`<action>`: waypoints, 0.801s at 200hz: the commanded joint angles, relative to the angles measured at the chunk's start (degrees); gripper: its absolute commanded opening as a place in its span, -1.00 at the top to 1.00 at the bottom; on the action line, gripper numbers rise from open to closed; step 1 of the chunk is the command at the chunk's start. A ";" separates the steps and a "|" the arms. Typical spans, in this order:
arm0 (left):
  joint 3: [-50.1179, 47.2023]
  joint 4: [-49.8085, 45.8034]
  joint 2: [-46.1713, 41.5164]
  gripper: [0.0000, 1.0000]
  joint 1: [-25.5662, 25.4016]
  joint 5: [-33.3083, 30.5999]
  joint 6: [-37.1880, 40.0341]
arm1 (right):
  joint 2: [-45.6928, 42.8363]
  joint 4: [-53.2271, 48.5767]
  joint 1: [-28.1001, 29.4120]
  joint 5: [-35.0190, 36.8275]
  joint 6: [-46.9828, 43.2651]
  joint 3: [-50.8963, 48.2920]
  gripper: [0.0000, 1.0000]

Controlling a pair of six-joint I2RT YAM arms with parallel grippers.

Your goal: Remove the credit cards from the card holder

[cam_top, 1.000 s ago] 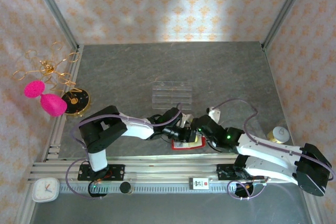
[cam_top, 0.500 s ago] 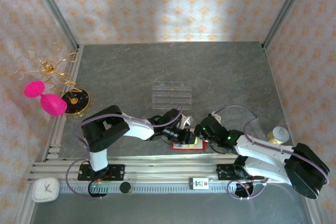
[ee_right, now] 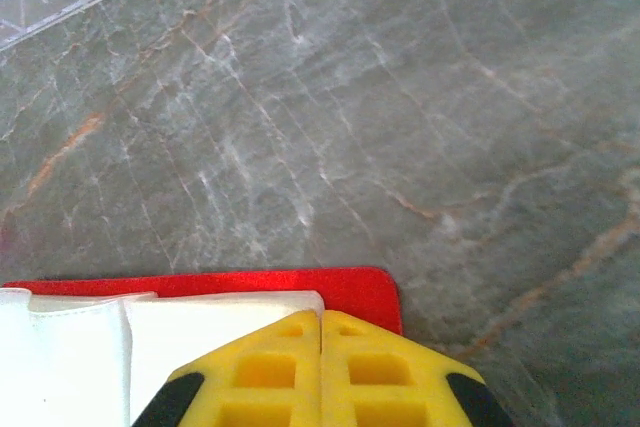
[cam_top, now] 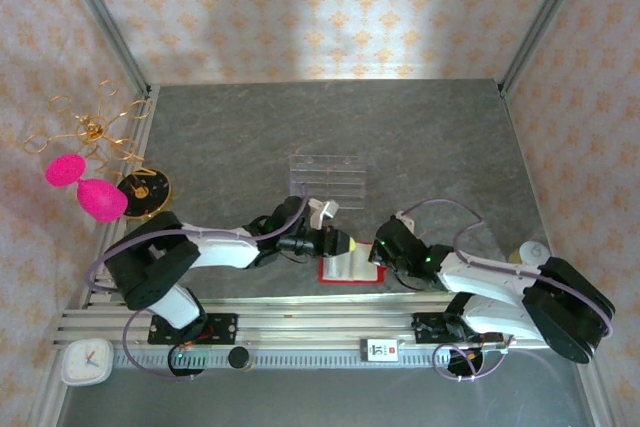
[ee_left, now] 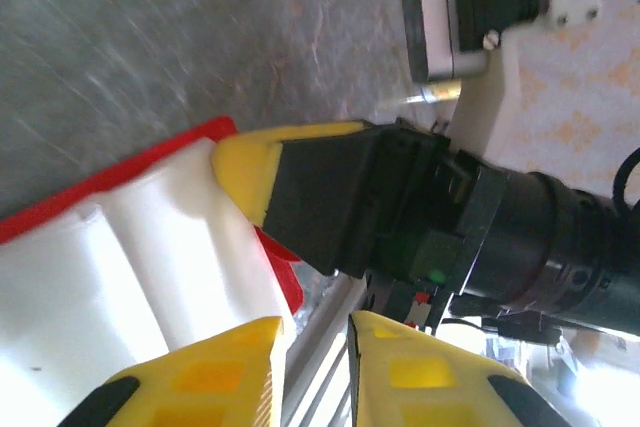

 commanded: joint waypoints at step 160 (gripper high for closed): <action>-10.14 -17.04 -12.98 0.36 4.97 -13.14 8.31 | 14.79 7.13 0.35 -3.23 -2.54 5.17 0.97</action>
